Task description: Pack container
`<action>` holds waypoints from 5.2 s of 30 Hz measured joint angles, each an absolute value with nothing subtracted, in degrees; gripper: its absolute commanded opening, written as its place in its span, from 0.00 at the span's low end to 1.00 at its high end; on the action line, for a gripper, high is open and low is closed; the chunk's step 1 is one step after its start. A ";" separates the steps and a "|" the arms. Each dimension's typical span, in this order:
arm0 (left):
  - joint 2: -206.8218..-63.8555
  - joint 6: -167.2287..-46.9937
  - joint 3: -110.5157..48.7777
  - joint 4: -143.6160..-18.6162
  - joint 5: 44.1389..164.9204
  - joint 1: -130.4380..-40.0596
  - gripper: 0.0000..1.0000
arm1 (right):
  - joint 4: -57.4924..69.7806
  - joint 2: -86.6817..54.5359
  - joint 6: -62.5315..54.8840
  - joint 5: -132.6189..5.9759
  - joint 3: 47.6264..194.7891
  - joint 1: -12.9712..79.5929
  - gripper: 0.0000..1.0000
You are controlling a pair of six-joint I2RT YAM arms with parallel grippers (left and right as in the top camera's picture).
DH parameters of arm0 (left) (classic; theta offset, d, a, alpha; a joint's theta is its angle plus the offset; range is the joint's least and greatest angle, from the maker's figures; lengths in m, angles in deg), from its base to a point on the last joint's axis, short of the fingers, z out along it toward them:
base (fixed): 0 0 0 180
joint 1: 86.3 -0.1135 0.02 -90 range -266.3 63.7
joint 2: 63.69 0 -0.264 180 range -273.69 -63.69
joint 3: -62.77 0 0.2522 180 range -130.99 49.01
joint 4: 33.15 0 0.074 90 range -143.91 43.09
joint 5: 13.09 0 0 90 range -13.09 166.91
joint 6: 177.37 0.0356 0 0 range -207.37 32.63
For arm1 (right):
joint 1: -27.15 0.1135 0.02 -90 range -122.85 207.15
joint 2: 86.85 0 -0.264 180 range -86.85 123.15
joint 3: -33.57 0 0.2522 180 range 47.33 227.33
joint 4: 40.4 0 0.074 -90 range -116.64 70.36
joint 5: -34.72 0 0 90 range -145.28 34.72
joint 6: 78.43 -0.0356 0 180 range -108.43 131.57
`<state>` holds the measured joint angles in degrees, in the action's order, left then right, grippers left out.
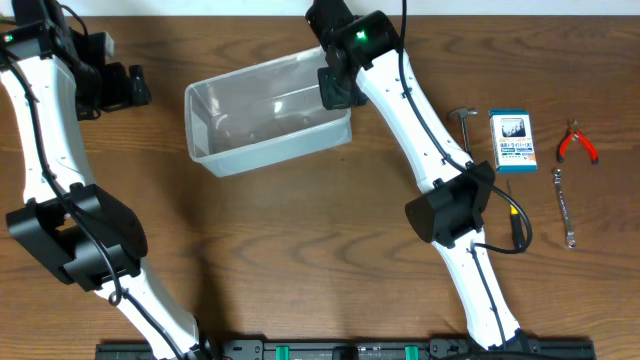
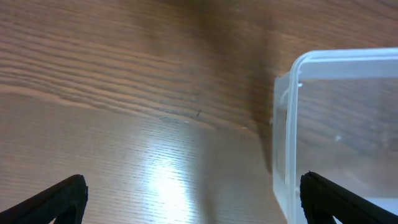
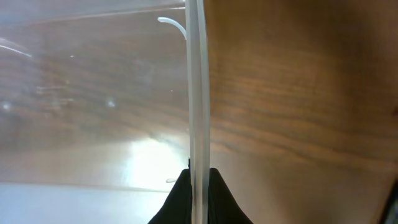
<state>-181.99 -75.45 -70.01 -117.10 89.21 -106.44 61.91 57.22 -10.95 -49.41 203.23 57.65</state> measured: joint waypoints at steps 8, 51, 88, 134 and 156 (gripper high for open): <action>-181.99 -75.47 -70.01 -117.54 90.34 -105.52 0.98 | 66.39 57.22 -12.74 -49.52 203.27 56.93 0.01; -181.99 -75.45 -70.01 -120.01 90.74 -105.52 0.98 | 70.57 50.32 -8.24 -47.81 203.29 48.38 0.01; -181.99 -75.32 -70.01 -121.56 95.02 -105.52 0.98 | 69.56 48.83 -7.06 -49.69 188.08 49.26 0.01; -181.99 -74.88 -70.01 -124.58 95.20 -102.20 0.98 | 61.74 48.83 -6.99 -48.84 180.01 47.86 0.01; -181.99 -74.88 -70.01 -124.99 95.20 -100.97 0.98 | 65.52 48.83 -9.40 -48.78 179.84 47.83 0.01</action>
<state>-181.99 -74.88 -70.01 -124.99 95.20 -100.97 65.52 48.83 -9.40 -48.78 179.84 47.83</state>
